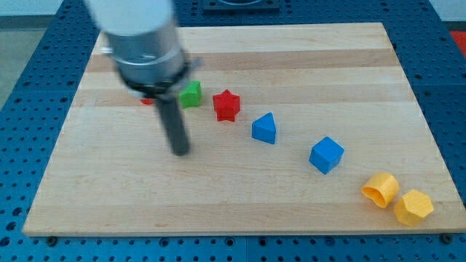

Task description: Slide the blue cube towards up

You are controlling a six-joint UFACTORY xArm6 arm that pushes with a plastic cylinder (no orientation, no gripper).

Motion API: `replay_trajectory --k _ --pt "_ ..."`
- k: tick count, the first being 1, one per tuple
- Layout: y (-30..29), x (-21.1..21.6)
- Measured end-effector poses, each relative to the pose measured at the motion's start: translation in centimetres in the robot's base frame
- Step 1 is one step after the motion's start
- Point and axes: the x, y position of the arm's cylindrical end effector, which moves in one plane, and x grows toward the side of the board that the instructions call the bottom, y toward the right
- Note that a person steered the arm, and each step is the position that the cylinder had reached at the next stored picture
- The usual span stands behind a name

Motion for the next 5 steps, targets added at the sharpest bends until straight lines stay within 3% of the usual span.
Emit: replay_trajectory --k 1,2,3,4,5 --pt "7.3 1.1" --pt "14.1 4.9" --pt "23.0 2.4" --pt "26.6 -2.2" --pt "28.7 2.3"
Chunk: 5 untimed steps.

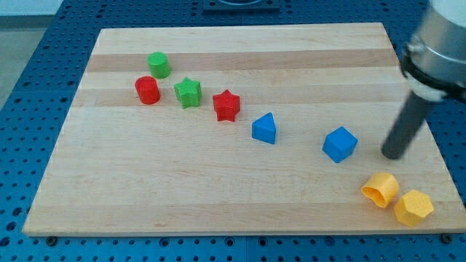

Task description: Slide the blue cube towards up

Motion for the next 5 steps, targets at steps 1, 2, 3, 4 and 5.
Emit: replay_trajectory --k 1,2,3,4,5 --pt "-6.5 0.2" --pt "-8.0 -2.7" --pt "-7.1 -4.8" --pt "-8.8 -2.0" --pt "-12.1 -1.4"
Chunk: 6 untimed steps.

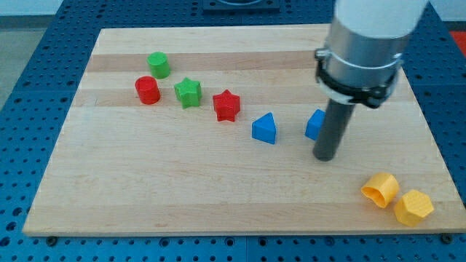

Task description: Slide the blue cube towards up

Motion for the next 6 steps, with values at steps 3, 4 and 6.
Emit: replay_trajectory --k 3,4,6 --pt "2.7 -4.7" --pt "-0.7 -4.6" --pt "7.7 -8.4"
